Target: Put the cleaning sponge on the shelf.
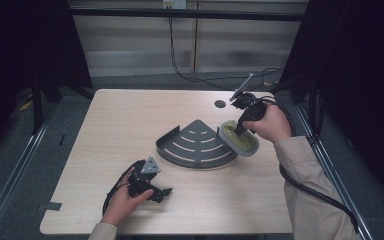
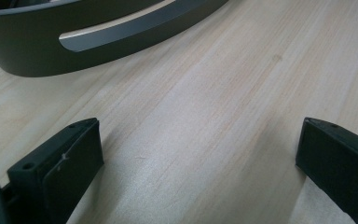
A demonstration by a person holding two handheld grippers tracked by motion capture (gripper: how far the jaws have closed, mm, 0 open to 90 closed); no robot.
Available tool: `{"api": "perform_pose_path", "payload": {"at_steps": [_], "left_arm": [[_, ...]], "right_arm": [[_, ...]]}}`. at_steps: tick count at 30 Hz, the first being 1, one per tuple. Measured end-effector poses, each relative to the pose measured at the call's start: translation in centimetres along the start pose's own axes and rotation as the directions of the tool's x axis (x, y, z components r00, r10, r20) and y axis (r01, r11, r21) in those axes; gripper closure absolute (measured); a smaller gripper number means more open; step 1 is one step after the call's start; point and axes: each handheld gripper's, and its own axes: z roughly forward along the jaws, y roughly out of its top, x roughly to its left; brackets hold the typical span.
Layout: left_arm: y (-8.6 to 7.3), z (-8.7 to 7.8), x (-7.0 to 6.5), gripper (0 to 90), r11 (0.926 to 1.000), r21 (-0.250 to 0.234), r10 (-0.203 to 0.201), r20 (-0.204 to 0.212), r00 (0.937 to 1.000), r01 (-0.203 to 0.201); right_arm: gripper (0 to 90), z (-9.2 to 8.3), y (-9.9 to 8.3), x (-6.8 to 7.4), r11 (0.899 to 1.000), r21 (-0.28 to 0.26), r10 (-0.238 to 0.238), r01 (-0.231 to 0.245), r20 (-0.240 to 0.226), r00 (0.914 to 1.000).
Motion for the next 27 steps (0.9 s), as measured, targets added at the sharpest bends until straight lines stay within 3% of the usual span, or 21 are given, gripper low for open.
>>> {"api": "perform_pose_path", "payload": {"at_steps": [12,27], "left_arm": [[0.0,0.0,0.0,0.0,1.0000,0.000,0.000,0.000,1.0000,0.000],[0.0,0.0,0.0,0.0,1.0000,-0.001,-0.001,0.001,1.0000,0.001]], "right_arm": [[71.6,-0.2,1.3,0.0,1.000,-0.007,0.003,-0.003,-0.002,1.0000],[71.6,0.8,3.0,0.1,1.000,-0.009,0.011,-0.011,-0.014,0.9998]]}}
